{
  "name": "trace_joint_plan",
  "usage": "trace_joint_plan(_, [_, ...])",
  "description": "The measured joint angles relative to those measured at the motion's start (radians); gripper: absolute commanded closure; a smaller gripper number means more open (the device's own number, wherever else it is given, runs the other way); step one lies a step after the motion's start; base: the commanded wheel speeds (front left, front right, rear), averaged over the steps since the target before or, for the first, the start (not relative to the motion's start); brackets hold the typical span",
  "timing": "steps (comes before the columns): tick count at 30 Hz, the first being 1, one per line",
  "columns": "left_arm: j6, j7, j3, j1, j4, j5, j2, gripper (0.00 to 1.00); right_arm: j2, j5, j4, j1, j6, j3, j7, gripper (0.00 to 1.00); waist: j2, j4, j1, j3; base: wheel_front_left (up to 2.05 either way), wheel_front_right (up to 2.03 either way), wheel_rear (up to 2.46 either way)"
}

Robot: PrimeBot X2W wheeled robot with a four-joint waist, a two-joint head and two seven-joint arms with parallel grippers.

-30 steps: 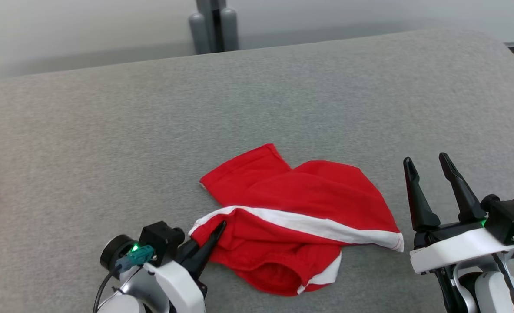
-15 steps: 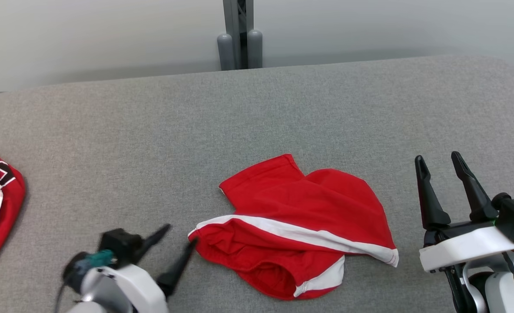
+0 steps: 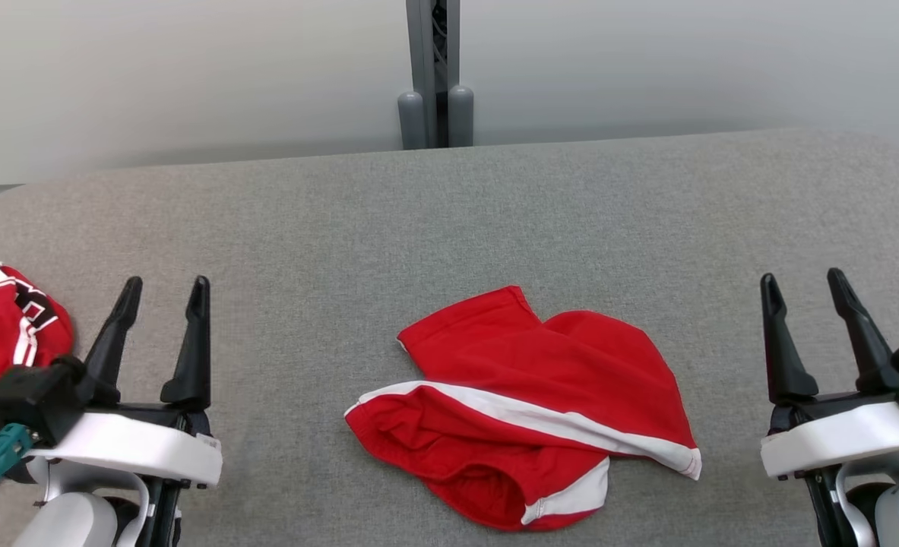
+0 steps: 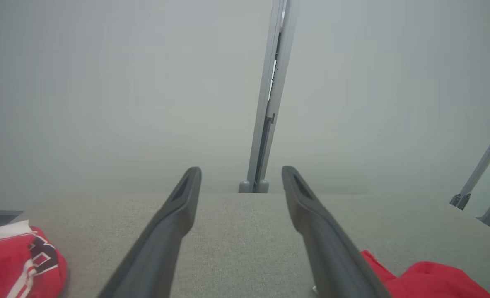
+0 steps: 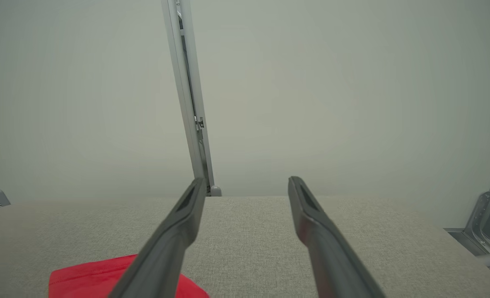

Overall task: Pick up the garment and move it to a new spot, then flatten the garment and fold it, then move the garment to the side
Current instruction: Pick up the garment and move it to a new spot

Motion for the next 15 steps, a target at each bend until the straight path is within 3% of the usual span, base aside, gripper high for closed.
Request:
trace_joint_plan(7, [0.025, -0.069, 0.029, -0.004, -0.003, 0.033, -0.043, 0.0, 0.001, -0.019, 0.0, 0.017, 0.0, 0.02, 0.017, 0.0, 0.0, 0.003, 0.0001, -0.036, 0.0, 0.0, 0.0])
trace_joint_plan(15, [0.034, -0.085, 0.017, 0.035, 0.075, 0.084, -0.027, 0.0, 0.001, -0.021, 0.017, 0.063, 0.0, 0.03, 0.025, 0.0, 0.0, -0.002, 0.0, -0.072, 0.0, 0.0, 0.0])
